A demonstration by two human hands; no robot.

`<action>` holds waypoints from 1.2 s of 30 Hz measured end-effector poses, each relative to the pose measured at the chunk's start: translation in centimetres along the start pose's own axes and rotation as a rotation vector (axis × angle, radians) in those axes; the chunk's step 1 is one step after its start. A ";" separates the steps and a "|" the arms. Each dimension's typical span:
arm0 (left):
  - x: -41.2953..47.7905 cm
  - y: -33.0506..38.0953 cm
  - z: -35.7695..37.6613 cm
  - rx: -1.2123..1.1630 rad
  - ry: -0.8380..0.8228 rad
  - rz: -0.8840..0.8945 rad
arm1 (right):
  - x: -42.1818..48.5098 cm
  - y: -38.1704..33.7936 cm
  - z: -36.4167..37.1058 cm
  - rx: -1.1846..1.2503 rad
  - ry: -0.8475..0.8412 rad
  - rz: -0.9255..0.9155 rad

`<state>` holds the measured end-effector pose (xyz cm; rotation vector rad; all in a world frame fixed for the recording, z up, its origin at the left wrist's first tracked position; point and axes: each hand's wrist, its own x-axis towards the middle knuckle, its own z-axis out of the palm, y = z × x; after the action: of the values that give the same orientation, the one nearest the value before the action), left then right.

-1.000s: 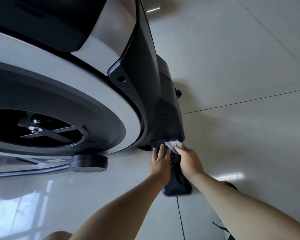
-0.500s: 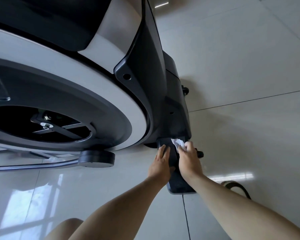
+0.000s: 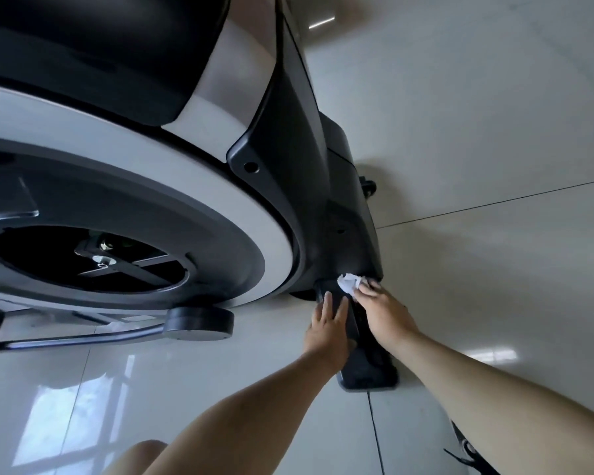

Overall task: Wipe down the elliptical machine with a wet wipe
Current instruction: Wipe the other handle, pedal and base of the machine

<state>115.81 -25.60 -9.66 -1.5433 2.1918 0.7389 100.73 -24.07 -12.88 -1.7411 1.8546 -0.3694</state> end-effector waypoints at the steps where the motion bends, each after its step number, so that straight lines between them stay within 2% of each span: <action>1: 0.0 0.5 0.1 0.023 -0.015 -0.010 | -0.2 0.8 -0.2 0.004 0.025 0.013; 5: -0.3 2.2 0.1 0.091 -0.052 -0.002 | -3.5 1.4 0.2 0.152 0.096 0.130; 8: -0.4 2.6 0.5 0.056 -0.043 0.049 | -6.9 0.5 1.1 0.283 0.187 0.167; 10: -0.4 2.2 1.0 0.034 -0.026 0.064 | -7.3 0.9 1.6 0.340 0.149 0.183; 13: -0.5 1.5 1.7 0.032 -0.004 0.089 | -5.3 1.9 1.1 0.233 0.085 0.162; 17: -1.0 1.1 2.2 0.038 0.005 0.094 | -3.3 1.1 -0.9 0.242 -0.027 0.202; 21: -1.6 1.2 2.6 0.021 0.007 0.097 | -7.7 -1.2 -0.8 0.264 0.014 0.276; 24: -1.6 1.0 3.0 0.021 0.011 0.090 | -12.1 -3.4 -1.0 0.326 0.044 0.225; 28: -1.6 0.9 3.3 0.012 0.008 0.099 | -11.7 -3.1 -0.9 0.432 -0.011 0.303; 33: -1.5 0.8 3.4 0.017 0.016 0.108 | -5.4 -1.8 -0.5 0.055 -0.064 0.195; 36: -1.5 0.8 3.2 0.020 0.018 0.105 | -2.0 -0.8 -0.9 0.061 -0.057 0.257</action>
<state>115.50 -22.36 -11.19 -1.4391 2.3010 0.7352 100.82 -22.39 -11.30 -1.4358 1.9743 -0.2692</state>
